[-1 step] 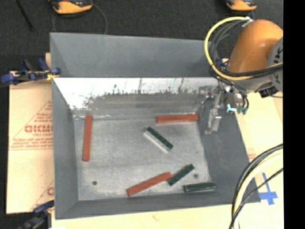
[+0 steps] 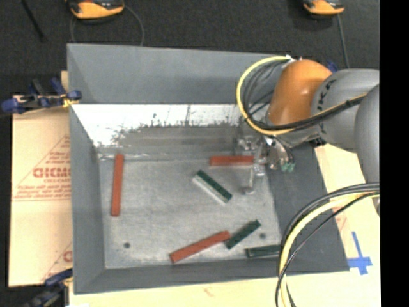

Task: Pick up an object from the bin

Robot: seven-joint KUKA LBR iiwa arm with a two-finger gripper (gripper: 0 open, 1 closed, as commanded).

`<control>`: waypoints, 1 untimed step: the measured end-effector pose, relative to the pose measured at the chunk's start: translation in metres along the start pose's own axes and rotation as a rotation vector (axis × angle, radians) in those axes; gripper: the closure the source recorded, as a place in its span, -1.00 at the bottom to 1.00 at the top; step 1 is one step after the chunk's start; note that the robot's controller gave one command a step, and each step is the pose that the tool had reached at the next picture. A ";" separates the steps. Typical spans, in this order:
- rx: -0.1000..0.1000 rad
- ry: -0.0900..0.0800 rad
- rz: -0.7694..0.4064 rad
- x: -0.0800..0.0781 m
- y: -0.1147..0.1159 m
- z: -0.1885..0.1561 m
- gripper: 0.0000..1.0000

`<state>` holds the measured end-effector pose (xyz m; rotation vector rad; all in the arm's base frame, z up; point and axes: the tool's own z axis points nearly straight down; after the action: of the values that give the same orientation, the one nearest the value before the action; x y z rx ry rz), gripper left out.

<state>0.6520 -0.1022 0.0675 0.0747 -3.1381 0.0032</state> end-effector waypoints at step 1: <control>0.002 -0.008 0.000 -0.002 -0.001 -0.005 1.00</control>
Offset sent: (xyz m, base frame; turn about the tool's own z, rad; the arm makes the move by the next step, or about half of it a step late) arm 0.0000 0.0000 0.0000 0.0000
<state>0.6543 -0.1029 0.0724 0.0754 -3.1459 0.0057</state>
